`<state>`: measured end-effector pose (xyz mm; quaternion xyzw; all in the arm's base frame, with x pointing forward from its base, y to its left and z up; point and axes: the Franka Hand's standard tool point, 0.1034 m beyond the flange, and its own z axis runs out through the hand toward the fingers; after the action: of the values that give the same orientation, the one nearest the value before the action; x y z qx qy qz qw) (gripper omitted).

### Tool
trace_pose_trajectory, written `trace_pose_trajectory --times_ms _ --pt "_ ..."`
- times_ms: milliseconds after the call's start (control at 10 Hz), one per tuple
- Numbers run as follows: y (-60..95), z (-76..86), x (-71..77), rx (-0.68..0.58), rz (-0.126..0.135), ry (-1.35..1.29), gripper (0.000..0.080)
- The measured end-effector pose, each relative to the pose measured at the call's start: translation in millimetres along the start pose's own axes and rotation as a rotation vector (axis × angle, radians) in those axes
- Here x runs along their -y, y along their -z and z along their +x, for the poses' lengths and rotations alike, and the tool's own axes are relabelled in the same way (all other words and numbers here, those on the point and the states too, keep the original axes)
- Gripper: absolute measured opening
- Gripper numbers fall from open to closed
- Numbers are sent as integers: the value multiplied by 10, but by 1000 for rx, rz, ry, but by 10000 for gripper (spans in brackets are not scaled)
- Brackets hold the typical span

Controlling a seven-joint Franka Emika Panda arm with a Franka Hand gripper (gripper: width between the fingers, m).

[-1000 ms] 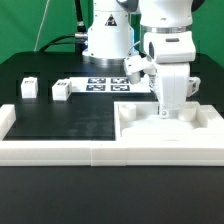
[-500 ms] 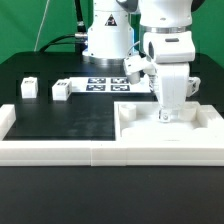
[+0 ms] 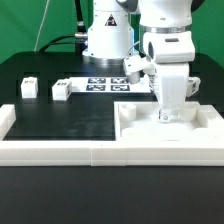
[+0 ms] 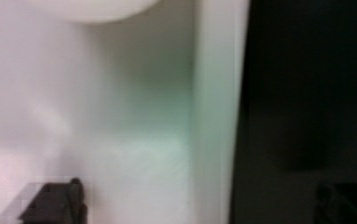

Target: Assemble one leg

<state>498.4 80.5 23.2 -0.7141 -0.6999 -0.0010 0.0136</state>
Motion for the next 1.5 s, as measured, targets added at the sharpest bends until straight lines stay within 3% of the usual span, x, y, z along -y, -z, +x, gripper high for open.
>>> trace_pose_trajectory --times_ms 200,400,700,1000,1200,1500 --pt "289 11 124 15 -24 -32 649" --pt "472 -14 266 27 -38 -58 649" --pt "452 -20 281 26 -33 -92 649" --pt "450 -20 298 16 -36 -382 649" --pt "431 -52 458 -18 -44 -680 649" --pt "383 -2 603 -29 -11 -1067 649"
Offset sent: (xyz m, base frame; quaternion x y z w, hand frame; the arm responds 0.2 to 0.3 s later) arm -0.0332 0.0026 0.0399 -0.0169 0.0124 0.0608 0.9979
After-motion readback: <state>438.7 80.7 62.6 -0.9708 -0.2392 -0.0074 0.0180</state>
